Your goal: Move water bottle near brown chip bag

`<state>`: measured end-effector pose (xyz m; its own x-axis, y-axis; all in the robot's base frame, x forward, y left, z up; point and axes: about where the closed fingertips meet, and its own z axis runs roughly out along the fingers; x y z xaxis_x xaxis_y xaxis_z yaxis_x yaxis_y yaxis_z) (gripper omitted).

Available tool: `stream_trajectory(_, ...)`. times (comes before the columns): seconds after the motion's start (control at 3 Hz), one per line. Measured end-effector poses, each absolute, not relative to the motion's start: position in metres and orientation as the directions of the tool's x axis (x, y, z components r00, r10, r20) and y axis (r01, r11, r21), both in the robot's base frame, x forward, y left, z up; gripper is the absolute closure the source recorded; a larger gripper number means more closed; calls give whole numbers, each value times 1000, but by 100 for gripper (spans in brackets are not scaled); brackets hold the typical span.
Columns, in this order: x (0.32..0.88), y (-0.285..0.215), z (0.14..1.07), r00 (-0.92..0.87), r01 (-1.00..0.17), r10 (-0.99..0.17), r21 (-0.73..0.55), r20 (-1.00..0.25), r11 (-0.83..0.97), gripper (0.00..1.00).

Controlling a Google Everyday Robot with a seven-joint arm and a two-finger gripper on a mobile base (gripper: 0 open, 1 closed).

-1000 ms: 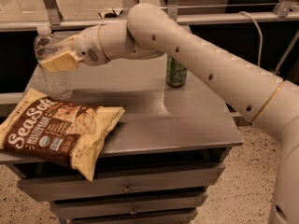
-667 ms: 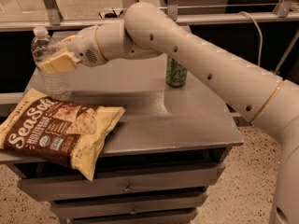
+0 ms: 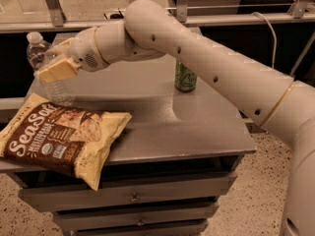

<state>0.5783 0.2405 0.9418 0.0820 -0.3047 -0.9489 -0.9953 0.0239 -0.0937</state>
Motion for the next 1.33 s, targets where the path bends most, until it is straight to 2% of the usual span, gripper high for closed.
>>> stream_trajectory(0.33, 576, 243, 941, 100, -994, -318, -110, -943, 12, 0)
stream_trajectory(0.67, 580, 239, 940, 94, -994, -314, -106, -945, 19, 0)
stream_trajectory(1.0, 603, 207, 934, 42, -995, -261, -63, -964, 72, 0)
stream_trajectory(1.33, 645, 134, 927, 7, -984, -203, -42, -979, 172, 0)
